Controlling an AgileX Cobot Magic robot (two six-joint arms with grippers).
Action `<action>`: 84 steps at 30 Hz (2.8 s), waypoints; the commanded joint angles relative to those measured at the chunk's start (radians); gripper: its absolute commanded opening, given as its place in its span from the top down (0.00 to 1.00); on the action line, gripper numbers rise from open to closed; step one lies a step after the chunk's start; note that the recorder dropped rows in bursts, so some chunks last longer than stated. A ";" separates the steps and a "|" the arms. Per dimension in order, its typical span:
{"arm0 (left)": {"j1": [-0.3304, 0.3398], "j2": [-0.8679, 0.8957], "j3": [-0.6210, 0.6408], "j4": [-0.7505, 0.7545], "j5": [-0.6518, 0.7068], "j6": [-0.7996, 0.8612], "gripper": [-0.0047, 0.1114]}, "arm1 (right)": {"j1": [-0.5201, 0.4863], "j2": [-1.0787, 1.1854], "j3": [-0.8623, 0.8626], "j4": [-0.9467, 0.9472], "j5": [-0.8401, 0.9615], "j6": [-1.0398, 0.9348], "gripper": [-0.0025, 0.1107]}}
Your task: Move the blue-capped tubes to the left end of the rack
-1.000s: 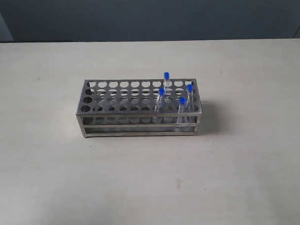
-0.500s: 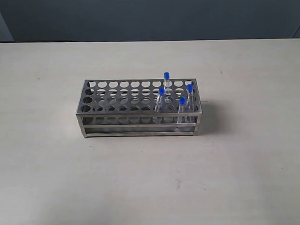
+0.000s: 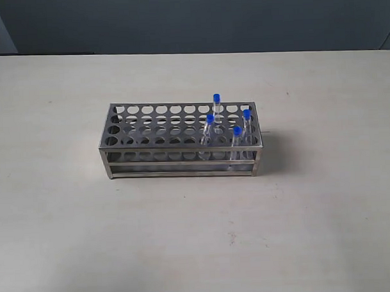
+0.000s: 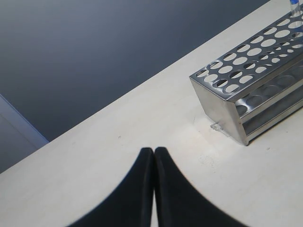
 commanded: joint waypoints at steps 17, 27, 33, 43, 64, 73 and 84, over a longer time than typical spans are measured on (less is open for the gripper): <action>-0.004 0.003 -0.005 -0.017 -0.007 -0.005 0.95 | 0.004 0.173 -0.383 -0.088 0.381 -0.705 0.97; -0.004 0.003 -0.005 -0.017 -0.007 -0.005 0.95 | 0.004 0.900 -0.734 -0.191 0.781 -0.741 0.95; -0.004 0.003 -0.005 -0.017 -0.007 -0.005 0.95 | 0.004 1.228 -0.777 -0.177 0.809 -0.747 0.76; -0.004 0.003 -0.005 -0.017 -0.007 -0.005 0.95 | 0.205 1.419 -0.816 0.347 0.703 -1.300 0.72; -0.004 0.003 -0.005 -0.017 -0.007 -0.005 0.95 | 0.284 1.663 -0.861 0.393 0.525 -1.297 0.75; -0.004 0.003 -0.005 -0.017 -0.007 -0.005 0.95 | 0.284 1.663 -0.861 0.406 0.544 -1.295 0.77; -0.004 0.003 -0.005 -0.017 -0.007 -0.005 0.95 | 0.284 1.663 -0.861 0.406 0.584 -1.295 0.78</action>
